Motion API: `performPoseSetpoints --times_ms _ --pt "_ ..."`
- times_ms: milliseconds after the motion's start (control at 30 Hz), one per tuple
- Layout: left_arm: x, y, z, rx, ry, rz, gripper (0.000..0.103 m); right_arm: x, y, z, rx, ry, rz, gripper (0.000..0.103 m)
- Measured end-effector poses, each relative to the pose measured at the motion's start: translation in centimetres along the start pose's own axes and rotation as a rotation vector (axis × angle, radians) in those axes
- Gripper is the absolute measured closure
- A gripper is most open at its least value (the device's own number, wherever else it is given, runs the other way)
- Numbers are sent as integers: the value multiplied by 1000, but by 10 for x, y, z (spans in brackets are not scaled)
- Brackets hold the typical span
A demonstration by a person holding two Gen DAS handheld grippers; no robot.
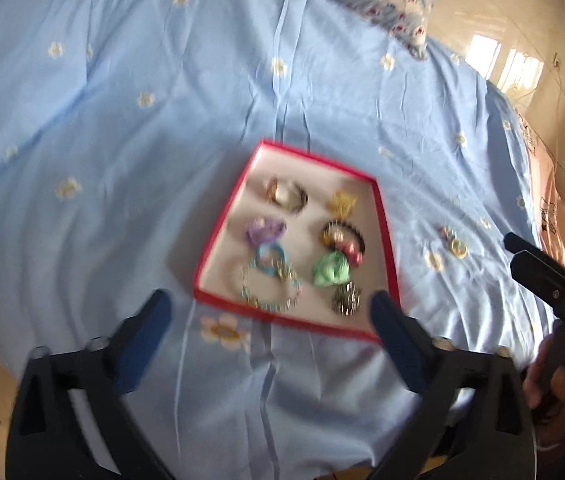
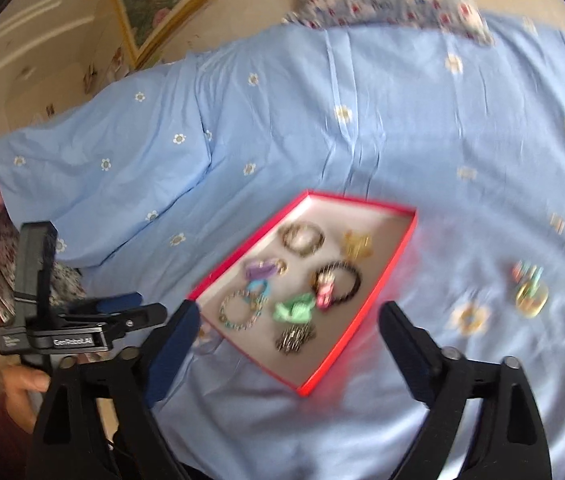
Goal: Organize jewelry
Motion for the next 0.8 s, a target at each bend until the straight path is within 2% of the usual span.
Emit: performPoseSetpoints --times_ms 100,233,333,433,800 --pt "-1 2 -2 -51 -10 55 0 7 8 3 -32 49 -43 0" --pt "3 -11 -17 -64 1 87 0 9 -4 -19 -57 52 -80 0" --pt "3 -23 -29 -47 -13 129 0 9 -20 -39 -39 45 -81 0" --pt "4 -30 -38 -32 -25 153 0 8 -39 -57 19 46 -76 0" --pt "2 -29 -53 -34 -72 217 0 -3 -48 -74 42 26 -85 0"
Point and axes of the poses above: each gripper's, at about its wrist camera, not at the fingertips, and y roughly against the way its jaws point, x to its left, z to its top, the point moved 2 cm from there along -y, roughly the way its jaws point, and after that the axes turned 3 degrees about -z, right-handed, at the moved point
